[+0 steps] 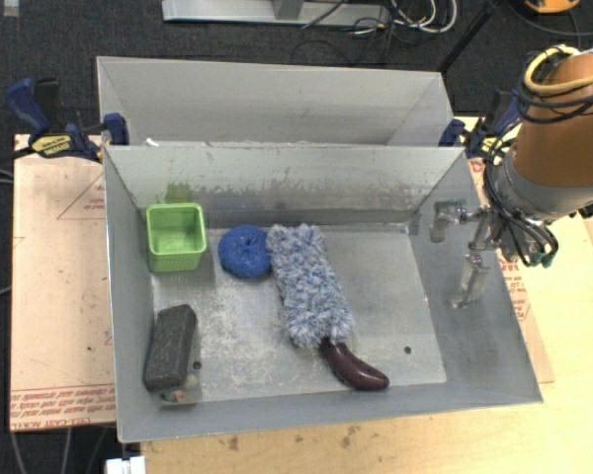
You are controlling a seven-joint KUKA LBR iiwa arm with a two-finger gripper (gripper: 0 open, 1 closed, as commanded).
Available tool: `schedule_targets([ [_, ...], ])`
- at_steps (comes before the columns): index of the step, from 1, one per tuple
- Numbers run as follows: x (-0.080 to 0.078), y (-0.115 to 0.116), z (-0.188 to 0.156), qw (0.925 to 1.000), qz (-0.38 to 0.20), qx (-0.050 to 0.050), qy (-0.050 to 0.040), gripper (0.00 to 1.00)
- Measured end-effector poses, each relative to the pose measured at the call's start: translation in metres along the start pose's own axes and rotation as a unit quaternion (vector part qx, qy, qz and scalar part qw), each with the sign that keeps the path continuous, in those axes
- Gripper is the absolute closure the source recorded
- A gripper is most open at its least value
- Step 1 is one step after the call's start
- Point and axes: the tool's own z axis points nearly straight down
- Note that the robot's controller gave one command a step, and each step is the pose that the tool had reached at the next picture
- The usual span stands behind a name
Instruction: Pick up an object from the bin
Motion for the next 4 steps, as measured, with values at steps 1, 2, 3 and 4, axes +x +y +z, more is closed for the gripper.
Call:
schedule_targets([
  [1, -0.015, 0.030, -0.043, 1.0000, 0.004, 0.000, 0.0023, 0.00],
  [2, -0.015, 0.053, -0.071, 0.9996, -0.026, 0.000, -0.0057, 0.00],
  [3, -0.012, 0.055, -0.062, 0.9994, -0.035, 0.000, -0.0051, 0.00],
  [4, -0.008, 0.061, -0.026, 0.9949, -0.101, -0.001, 0.0050, 0.00],
])
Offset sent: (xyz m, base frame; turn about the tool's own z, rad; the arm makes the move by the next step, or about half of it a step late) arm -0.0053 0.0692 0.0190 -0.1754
